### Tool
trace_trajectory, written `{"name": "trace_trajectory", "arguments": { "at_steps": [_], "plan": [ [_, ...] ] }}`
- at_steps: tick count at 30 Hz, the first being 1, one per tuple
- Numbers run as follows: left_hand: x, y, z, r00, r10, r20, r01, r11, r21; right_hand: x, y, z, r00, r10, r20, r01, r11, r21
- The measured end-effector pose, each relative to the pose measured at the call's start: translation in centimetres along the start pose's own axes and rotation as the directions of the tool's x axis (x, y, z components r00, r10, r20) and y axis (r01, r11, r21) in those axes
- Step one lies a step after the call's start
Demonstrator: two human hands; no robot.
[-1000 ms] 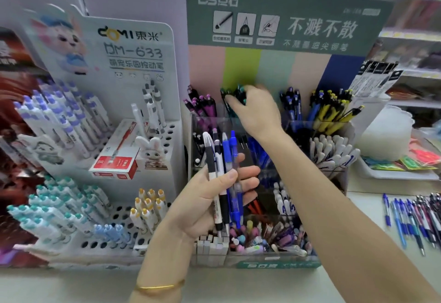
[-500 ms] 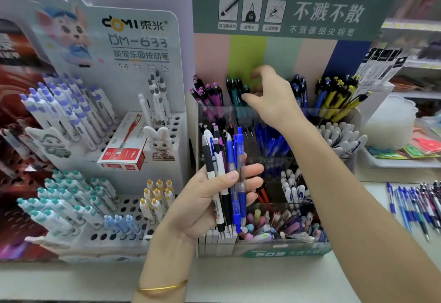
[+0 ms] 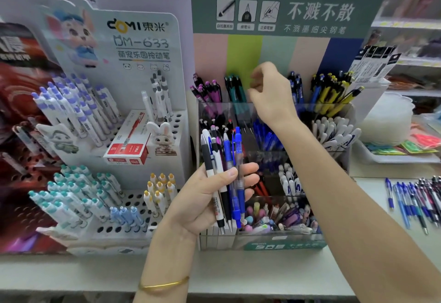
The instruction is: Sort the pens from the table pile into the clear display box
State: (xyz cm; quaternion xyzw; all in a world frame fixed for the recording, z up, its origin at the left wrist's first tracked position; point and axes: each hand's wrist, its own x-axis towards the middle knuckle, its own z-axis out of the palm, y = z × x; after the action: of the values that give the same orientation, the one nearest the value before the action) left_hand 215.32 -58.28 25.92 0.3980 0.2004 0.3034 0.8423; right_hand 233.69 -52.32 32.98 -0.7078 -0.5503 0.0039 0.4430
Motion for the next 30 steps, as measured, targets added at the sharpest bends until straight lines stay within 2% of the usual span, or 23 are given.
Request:
{"name": "trace_trajectory", "arguments": {
  "at_steps": [2,3,5,7,9,11,13,16,19,21,24,27,30],
  "plan": [
    [-0.1,-0.1,-0.1,1.0,0.007,-0.001,-0.007,1.0,-0.013,-1.3,-0.6,-0.7,0.994,-0.075,-0.08,0.076,0.997,0.01],
    [-0.2,-0.2,-0.1,1.0,0.012,0.006,-0.012,1.0,-0.02,-2.2,-1.0,-1.2,0.995,-0.079,-0.068,0.085,0.993,0.085],
    [-0.2,-0.3,-0.2,0.999,0.027,0.028,-0.026,0.999,-0.033,-3.9,-1.9,-2.1,0.997,-0.014,0.072,-0.009,0.95,0.311],
    [-0.1,-0.3,-0.3,0.998,0.048,0.039,-0.046,0.998,-0.035,-5.5,-2.6,-3.1,0.964,0.032,0.263,-0.146,0.892,0.428],
    [0.0,-0.4,-0.3,0.997,0.061,0.042,-0.059,0.998,-0.035,-6.7,-2.7,-3.7,0.899,0.049,0.435,-0.222,0.907,0.359],
    [0.1,-0.4,-0.1,0.997,0.057,0.044,-0.056,0.998,-0.035,-7.5,-2.5,-3.7,0.846,0.024,0.532,-0.186,0.949,0.254],
    [0.1,-0.5,0.0,0.998,0.038,0.046,-0.037,0.999,-0.031,-7.8,-1.8,-3.3,0.841,0.017,0.541,-0.178,0.953,0.247],
    [0.1,-0.5,0.0,0.998,-0.005,0.066,0.008,0.999,-0.047,-8.1,-0.8,-2.7,0.852,0.07,0.519,-0.252,0.924,0.288],
    [0.2,-0.6,0.2,0.999,-0.032,0.035,0.035,0.994,-0.107,-8.4,-0.5,-2.7,0.914,0.115,0.388,-0.288,0.857,0.426],
    [0.3,-0.7,0.2,0.999,-0.035,-0.036,0.031,0.993,-0.11,-8.8,-0.4,-3.1,0.973,0.157,0.168,-0.223,0.815,0.534],
    [0.5,-0.9,0.3,0.994,-0.019,-0.108,0.0,0.985,-0.173,-10.5,-0.5,-3.4,0.971,0.19,-0.148,-0.076,0.826,0.558],
    [1.1,-1.3,0.6,0.975,0.022,-0.223,-0.083,0.96,-0.267,-14.3,-0.1,-2.1,0.953,0.157,-0.26,0.01,0.839,0.545],
    [1.7,-1.8,0.9,0.95,0.055,-0.306,-0.157,0.935,-0.319,-17.7,1.4,-0.1,0.954,0.111,-0.28,0.059,0.842,0.536]
  ]
}}
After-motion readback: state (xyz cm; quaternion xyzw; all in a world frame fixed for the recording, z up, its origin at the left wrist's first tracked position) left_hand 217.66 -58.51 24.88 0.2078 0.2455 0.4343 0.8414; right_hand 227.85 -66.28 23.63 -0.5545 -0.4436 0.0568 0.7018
